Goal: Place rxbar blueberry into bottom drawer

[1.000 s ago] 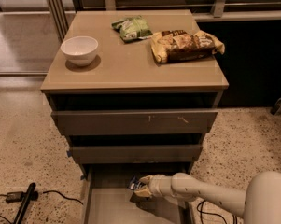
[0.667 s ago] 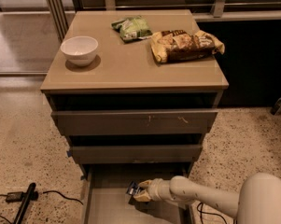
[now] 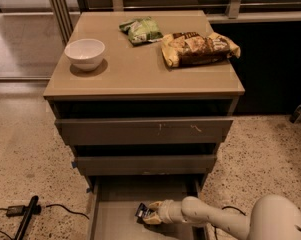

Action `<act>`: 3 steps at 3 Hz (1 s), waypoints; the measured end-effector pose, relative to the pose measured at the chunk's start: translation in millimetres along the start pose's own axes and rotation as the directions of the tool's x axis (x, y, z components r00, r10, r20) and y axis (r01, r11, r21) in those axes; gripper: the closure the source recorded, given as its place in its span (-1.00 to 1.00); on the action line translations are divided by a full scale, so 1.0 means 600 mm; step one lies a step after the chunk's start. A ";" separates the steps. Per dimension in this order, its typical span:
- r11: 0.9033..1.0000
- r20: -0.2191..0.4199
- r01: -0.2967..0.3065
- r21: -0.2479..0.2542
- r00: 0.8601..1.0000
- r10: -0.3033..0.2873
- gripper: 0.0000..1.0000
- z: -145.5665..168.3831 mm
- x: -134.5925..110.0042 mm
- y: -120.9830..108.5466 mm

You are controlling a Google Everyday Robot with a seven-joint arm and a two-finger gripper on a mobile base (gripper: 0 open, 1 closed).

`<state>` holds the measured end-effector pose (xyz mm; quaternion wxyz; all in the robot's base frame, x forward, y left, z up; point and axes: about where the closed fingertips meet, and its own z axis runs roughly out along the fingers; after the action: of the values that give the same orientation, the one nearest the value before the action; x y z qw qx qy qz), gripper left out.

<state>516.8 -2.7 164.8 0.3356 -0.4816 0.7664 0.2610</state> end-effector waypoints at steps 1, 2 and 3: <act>1.000 0.005 -0.003 -0.004 1.000 0.003 1.00 0.017 0.030 0.009; 1.000 0.006 -0.004 -0.005 1.000 0.004 0.74 0.021 0.035 0.011; 1.000 0.006 -0.004 -0.005 1.000 0.004 0.28 0.021 0.035 0.011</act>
Offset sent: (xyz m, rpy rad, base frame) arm -0.0084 -0.0003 -0.0217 0.0072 0.0029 0.0007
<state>507.5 -2.8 141.0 0.3359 -0.4800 0.7659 0.2650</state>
